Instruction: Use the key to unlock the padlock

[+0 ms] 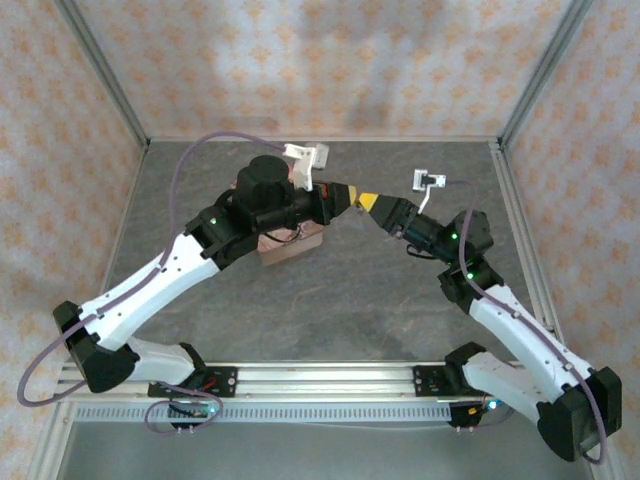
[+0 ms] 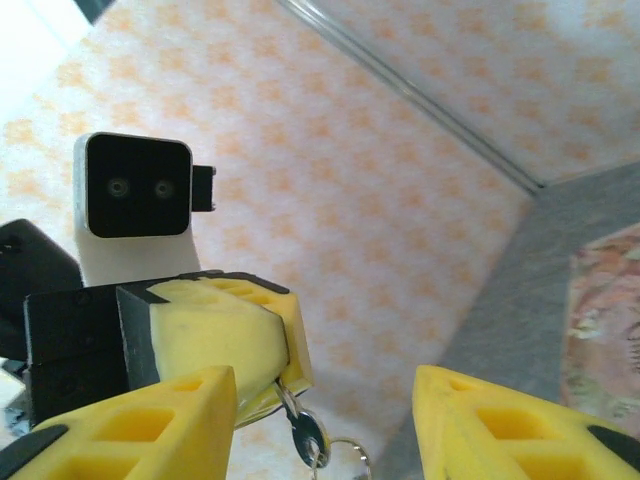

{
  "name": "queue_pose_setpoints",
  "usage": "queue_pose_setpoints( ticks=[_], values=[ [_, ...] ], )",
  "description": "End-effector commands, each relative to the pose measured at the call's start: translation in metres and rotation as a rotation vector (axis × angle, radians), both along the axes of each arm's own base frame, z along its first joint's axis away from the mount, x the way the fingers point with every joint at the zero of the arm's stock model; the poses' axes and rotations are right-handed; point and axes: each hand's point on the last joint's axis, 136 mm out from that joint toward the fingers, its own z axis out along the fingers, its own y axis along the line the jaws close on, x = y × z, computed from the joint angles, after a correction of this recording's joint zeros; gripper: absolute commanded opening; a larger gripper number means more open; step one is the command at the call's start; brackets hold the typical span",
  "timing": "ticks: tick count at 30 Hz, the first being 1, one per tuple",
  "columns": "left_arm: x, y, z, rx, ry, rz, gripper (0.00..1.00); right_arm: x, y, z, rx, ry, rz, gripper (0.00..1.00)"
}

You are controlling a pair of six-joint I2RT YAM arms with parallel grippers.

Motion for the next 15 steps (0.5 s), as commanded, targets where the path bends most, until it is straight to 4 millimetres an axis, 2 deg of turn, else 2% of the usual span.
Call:
queue_pose_setpoints(
  ticks=[1,6,13,15],
  values=[
    [-0.006,0.0,0.024,-0.083,-0.051,-0.034,0.0,-0.023,-0.002,0.039,0.115,-0.111,0.088,0.48],
    [-0.007,0.002,0.03,-0.1,-0.059,-0.025,0.0,-0.027,0.0,0.046,0.135,-0.127,0.126,0.36],
    [-0.005,0.005,0.032,-0.108,-0.065,-0.005,0.0,-0.026,0.003,0.038,0.127,-0.107,0.143,0.37],
    [-0.005,0.004,0.033,-0.113,-0.065,-0.009,0.0,-0.025,0.003,0.036,0.117,-0.1,0.137,0.34]
  ],
)
